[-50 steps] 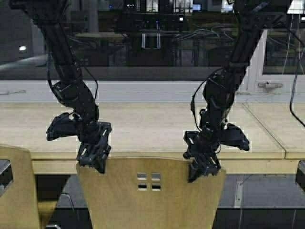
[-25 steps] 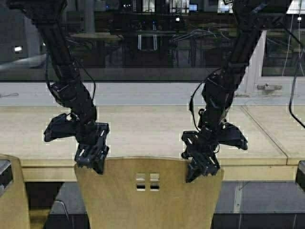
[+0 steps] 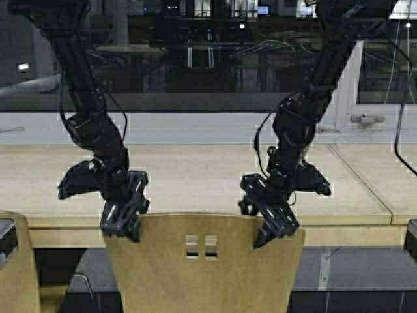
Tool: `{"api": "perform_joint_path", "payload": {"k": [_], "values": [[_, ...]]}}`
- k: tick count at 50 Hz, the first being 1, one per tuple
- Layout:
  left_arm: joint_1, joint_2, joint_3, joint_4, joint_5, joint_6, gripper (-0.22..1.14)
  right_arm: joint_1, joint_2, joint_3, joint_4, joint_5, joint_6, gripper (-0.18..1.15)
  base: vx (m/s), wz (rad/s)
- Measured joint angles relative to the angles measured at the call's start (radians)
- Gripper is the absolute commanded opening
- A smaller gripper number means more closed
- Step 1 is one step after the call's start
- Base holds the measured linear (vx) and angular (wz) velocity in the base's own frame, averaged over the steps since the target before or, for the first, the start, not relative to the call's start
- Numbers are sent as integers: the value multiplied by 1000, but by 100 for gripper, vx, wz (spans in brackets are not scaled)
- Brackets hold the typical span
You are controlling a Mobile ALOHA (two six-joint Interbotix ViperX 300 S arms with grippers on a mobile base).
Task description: Push the chairs under the table
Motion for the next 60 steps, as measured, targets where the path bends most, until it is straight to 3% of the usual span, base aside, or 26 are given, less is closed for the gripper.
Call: {"api": "perform_joint_path", "payload": {"k": [16, 39, 52, 60], "values": [[0, -89, 94, 0, 17, 0, 88, -3, -106, 110, 2, 5, 18, 89, -1, 0], [-2, -545, 370, 17, 23, 60, 88, -6, -503, 371, -18, 2, -17, 89, -1, -1], [-11, -790, 549, 110, -32, 216, 88, -11, -612, 425, -219, -21, -204, 89, -11, 4], [-5, -885, 609, 229, -41, 325, 88, 6, -667, 472, -322, -46, -293, 89, -14, 20]]}}
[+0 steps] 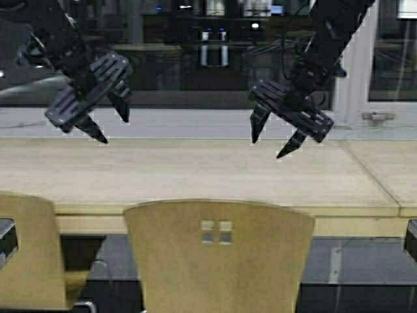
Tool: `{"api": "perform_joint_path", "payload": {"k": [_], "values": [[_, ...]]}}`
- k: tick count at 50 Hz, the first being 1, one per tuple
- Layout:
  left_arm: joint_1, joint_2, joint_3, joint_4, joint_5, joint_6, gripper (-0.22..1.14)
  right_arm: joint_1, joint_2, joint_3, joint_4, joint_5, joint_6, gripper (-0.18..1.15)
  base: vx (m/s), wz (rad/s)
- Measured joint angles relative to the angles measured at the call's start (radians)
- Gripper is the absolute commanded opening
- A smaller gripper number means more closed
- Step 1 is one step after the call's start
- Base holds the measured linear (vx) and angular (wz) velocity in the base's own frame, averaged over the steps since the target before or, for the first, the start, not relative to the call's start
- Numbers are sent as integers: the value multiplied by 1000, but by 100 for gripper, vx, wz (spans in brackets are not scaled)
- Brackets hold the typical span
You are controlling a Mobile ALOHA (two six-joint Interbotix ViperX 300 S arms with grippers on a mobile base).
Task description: Push the chairs under the table
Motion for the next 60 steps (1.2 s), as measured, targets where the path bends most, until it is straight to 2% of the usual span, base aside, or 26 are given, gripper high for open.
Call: {"api": "perform_joint_path", "payload": {"k": [15, 24, 37, 60], "values": [[-5, -121, 35, 348, 35, 273, 88, 12, -158, 84, -293, -54, -172, 89, -17, 25], [-6, -144, 80, 500, 61, 405, 88, 14, -241, 98, -347, -54, -179, 89, -13, 55], [3, -172, 78, 535, 67, 433, 88, 25, -310, 124, -353, -34, -183, 89, -19, 54], [0, -219, 60, 541, 97, 410, 88, 23, -333, 110, -356, 63, -190, 89, -26, 27]]}}
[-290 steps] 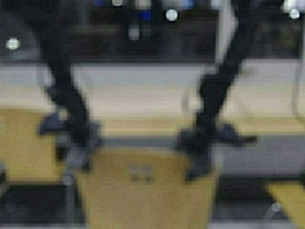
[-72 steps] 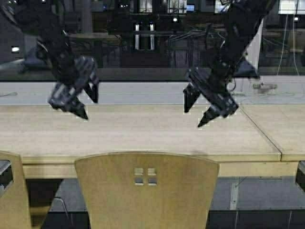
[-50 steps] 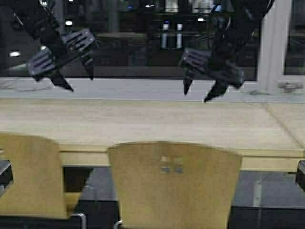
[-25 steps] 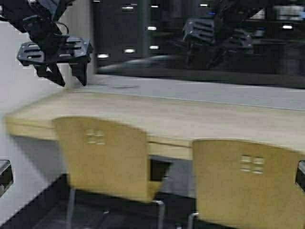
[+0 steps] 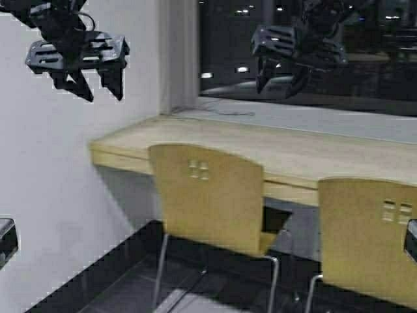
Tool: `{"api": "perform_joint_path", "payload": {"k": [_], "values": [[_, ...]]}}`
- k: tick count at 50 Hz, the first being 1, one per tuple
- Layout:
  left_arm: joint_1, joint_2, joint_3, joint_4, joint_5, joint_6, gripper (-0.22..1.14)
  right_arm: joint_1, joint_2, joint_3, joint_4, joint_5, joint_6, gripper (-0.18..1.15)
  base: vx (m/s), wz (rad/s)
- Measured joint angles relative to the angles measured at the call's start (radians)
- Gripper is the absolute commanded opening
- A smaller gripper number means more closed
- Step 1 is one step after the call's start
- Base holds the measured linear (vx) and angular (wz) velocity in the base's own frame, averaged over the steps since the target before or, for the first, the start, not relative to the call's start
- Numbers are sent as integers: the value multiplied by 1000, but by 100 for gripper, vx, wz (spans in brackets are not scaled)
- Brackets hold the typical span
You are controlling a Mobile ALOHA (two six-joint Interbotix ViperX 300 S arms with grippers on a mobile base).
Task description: Push the chairs under the table
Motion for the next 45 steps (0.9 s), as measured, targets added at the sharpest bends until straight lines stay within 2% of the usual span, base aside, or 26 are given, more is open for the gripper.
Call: {"api": "perform_joint_path", "payload": {"k": [45], "values": [[2, 57, -63, -8, 6, -20, 88, 2, 3, -20, 0, 9, 3, 89, -36, 29]]}}
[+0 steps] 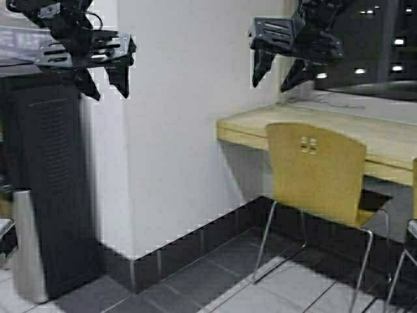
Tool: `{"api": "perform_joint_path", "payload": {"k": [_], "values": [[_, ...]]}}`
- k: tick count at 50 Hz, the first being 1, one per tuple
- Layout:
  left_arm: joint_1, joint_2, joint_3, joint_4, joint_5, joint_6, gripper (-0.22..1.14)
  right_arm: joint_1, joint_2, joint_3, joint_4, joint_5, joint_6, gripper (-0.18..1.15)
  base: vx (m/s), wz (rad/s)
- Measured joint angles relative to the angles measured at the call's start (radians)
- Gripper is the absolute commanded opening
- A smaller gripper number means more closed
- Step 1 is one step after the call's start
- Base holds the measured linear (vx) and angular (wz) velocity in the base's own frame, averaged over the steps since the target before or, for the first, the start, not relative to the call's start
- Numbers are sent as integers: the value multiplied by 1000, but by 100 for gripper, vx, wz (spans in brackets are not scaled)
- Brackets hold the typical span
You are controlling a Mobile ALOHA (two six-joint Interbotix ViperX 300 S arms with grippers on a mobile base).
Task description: Push the chairs under the table
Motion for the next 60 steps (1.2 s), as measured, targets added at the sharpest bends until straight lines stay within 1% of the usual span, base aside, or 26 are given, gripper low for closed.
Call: {"api": "perform_joint_path", "payload": {"k": [11, 22, 36, 53, 60], "values": [[0, 2, -3, 2, 3, -6, 88, 2, 15, -3, 0, 3, 0, 89, -36, 4], [-2, 0, -9, 2, 17, -41, 88, -5, 41, -23, 0, 12, 2, 89, -35, -16], [-6, 28, -18, 0, 38, -44, 88, -3, 87, -103, 0, 38, 9, 89, -39, -18], [0, 106, -23, 3, 66, -44, 88, -2, 95, -97, 0, 55, 6, 89, -33, -12], [-2, 107, -34, 3, 81, -44, 88, -5, 97, -69, 0, 61, 8, 89, -28, -16]]}}
